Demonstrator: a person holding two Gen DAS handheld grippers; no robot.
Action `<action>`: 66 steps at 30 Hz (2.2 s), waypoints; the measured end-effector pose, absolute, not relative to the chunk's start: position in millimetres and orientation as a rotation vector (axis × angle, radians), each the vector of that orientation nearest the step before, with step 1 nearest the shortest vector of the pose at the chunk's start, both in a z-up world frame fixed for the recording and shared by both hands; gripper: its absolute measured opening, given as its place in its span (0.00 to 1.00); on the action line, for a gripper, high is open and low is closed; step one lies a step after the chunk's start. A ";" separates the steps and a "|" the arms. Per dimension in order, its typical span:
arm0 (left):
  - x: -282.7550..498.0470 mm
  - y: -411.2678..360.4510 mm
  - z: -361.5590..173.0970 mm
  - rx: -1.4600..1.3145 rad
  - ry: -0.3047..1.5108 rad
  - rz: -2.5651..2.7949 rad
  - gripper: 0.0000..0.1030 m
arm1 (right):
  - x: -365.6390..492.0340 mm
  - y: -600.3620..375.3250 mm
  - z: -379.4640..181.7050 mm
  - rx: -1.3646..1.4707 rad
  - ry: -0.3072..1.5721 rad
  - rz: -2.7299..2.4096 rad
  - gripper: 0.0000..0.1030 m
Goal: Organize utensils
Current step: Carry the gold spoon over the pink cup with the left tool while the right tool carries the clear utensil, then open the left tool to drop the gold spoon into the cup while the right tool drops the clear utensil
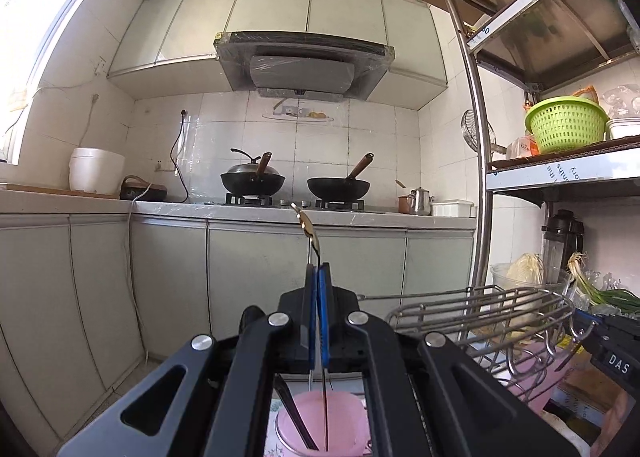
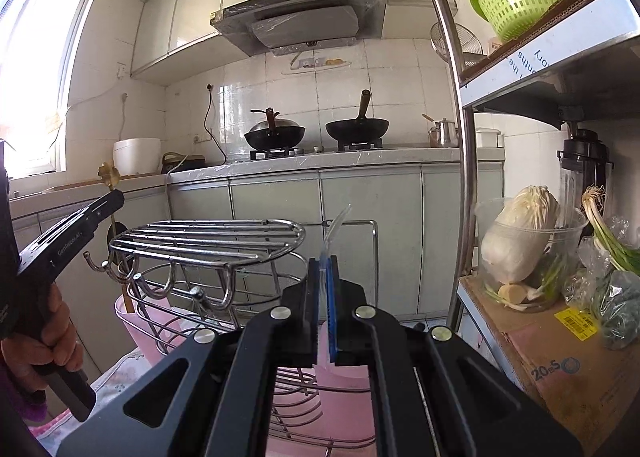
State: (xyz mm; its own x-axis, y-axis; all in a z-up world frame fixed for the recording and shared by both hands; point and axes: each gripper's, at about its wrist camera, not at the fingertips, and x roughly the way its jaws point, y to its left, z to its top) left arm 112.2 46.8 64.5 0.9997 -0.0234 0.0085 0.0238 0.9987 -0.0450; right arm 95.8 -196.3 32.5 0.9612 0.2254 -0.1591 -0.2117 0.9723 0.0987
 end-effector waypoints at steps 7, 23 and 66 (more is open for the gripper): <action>99.9 59.8 43.4 -0.113 0.082 -0.030 0.01 | 86.3 -192.7 26.0 0.105 0.183 0.197 0.04; 131.8 97.3 18.0 -0.295 0.346 -0.075 0.01 | 78.0 -213.8 28.9 0.248 0.252 0.118 0.04; 175.5 103.3 40.5 -0.339 0.551 -0.185 0.32 | 162.5 -229.5 40.3 0.239 0.544 0.268 0.11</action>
